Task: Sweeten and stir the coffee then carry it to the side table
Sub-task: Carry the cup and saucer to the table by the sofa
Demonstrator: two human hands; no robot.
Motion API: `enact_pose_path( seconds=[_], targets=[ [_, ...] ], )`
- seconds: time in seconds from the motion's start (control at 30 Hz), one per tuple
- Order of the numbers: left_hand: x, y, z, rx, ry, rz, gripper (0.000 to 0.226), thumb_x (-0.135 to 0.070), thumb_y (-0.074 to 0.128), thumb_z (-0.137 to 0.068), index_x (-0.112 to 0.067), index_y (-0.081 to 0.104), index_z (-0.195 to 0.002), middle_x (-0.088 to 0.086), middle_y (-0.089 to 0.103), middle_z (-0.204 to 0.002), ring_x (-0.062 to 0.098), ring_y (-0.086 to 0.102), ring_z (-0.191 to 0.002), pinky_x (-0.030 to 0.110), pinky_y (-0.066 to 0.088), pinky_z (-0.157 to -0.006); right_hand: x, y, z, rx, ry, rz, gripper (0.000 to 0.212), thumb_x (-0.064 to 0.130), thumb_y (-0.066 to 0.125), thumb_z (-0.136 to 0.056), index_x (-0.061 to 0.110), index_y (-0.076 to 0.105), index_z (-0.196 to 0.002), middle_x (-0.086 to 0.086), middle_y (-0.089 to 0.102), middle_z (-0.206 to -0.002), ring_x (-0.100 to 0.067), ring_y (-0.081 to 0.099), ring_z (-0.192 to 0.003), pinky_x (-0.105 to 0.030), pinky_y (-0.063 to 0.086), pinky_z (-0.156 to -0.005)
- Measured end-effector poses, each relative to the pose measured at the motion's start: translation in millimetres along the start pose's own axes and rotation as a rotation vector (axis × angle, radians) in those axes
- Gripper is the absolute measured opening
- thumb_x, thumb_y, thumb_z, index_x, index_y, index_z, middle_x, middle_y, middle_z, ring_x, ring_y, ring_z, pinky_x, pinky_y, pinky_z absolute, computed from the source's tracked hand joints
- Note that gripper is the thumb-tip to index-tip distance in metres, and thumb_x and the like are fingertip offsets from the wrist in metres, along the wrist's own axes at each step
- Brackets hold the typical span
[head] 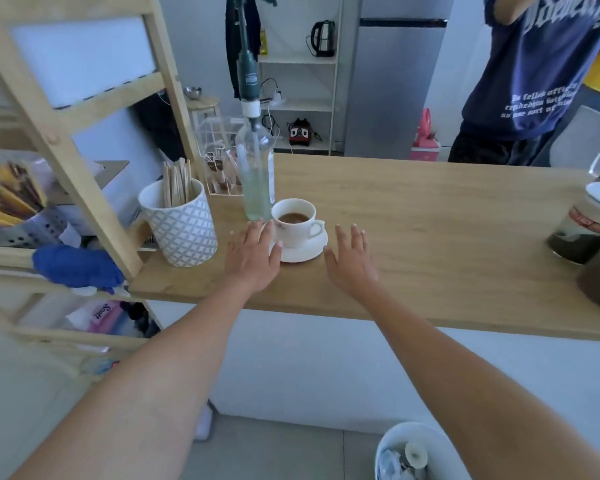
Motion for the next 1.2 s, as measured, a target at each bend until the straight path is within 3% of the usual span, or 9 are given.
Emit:
enact_pose_path(
  seconds=[0.13,0.27,0.4,0.47,0.57,0.77,0.83,1.0,1.2],
  targets=[
    [23.2,2.3,-17.1,0.094,-0.208,0.288,0.067,-0.054,0.024,-0.097,-0.017,0.016,-0.154,0.011,0.018,-0.16,0.029,0.013,-0.148,0.046,0.015,-0.119,14.7,3.9,-17.1,0.048,0.115,-0.26,0.066,0.05,0.031,-0.097,0.023,0.009,-0.153,-0.017,0.009,-0.16,-0.031,0.01,-0.148,-0.044,0.017,-0.117],
    [26.9,-3.6,-39.7,0.159,-0.431,0.61,0.072,-0.068,0.017,-0.091,-0.029,0.025,-0.151,0.007,0.03,-0.157,0.032,0.028,-0.143,0.049,0.026,-0.114,19.3,4.7,-38.1,0.089,0.317,-0.559,0.069,0.057,0.028,-0.094,0.022,0.015,-0.152,-0.016,0.028,-0.154,-0.031,0.03,-0.141,-0.044,0.026,-0.113],
    [17.2,-10.7,-57.2,0.236,-0.653,1.045,0.077,-0.075,0.03,-0.086,-0.032,0.027,-0.15,0.0,0.037,-0.151,0.028,0.038,-0.135,0.046,0.036,-0.109,16.7,4.0,-60.9,0.172,0.535,-0.899,0.067,0.062,0.03,-0.092,0.017,0.033,-0.142,-0.003,0.048,-0.127,-0.027,0.05,-0.12,-0.037,0.043,-0.094],
    [14.6,-11.5,-63.9,0.282,-0.743,1.149,0.082,-0.076,0.04,-0.082,-0.024,0.034,-0.146,0.002,0.05,-0.131,0.024,0.048,-0.118,0.037,0.043,-0.099,15.3,2.1,-66.1,0.27,0.589,-1.039,0.056,0.06,0.036,-0.092,0.02,0.044,-0.13,-0.003,0.056,-0.11,-0.027,0.055,-0.118,-0.035,0.045,-0.093],
    [13.6,-10.6,-72.6,0.377,-0.804,1.162,0.083,-0.074,0.054,-0.076,-0.015,0.044,-0.134,0.005,0.058,-0.119,0.022,0.055,-0.114,0.034,0.047,-0.093,12.9,-0.7,-70.9,0.383,0.633,-1.158,0.047,0.051,0.054,-0.089,0.018,0.05,-0.122,-0.005,0.06,-0.093,-0.024,0.058,-0.105,-0.035,0.045,-0.102],
    [20.9,-5.9,-82.5,0.472,-0.817,1.148,0.073,-0.068,0.069,-0.068,-0.012,0.051,-0.111,0.003,0.06,-0.095,0.016,0.058,-0.088,0.03,0.048,-0.083,6.1,-2.7,-77.0,0.435,0.714,-1.232,0.071,0.024,0.07,-0.083,0.007,0.031,-0.14,-0.01,0.059,-0.09,-0.025,0.06,-0.081,-0.043,0.045,-0.101],
    [24.0,-2.7,-83.6,0.476,-0.825,1.176,0.067,-0.062,0.073,-0.069,-0.011,0.053,-0.107,0.003,0.06,-0.09,0.015,0.057,-0.081,0.03,0.048,-0.084,5.2,-2.4,-78.6,0.435,0.738,-1.259,0.06,0.017,0.073,-0.081,0.002,0.038,-0.127,-0.011,0.06,-0.091,-0.025,0.061,-0.08,-0.043,0.049,-0.093],
    [28.4,1.1,-83.9,0.496,-0.832,1.186,0.054,-0.055,0.077,-0.07,-0.01,0.054,-0.09,0.004,0.06,-0.089,0.018,0.057,-0.092,0.031,0.049,-0.093,3.0,0.8,-82.2,0.452,0.778,-1.283,0.037,0.016,0.076,-0.076,-0.003,0.05,-0.095,-0.011,0.058,-0.091,-0.026,0.063,-0.087,-0.039,0.052,-0.091],
    [17.5,4.0,-83.3,0.48,-0.835,1.234,0.05,-0.054,0.076,-0.071,-0.011,0.053,-0.085,0.002,0.059,-0.084,0.014,0.055,-0.076,0.028,0.046,-0.085,-5.1,-2.1,-75.4,0.436,0.802,-1.312,0.039,0.02,0.076,-0.072,0.0,0.053,-0.097,-0.01,0.059,-0.087,-0.023,0.062,-0.079,-0.034,0.053,-0.085]
  ],
)
Point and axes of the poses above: each hand's wrist, its own z-axis away from the middle knuckle, its own y-axis out of the palm, x = y × z, the point moved 3 cm from there along -z, towards the middle knuckle
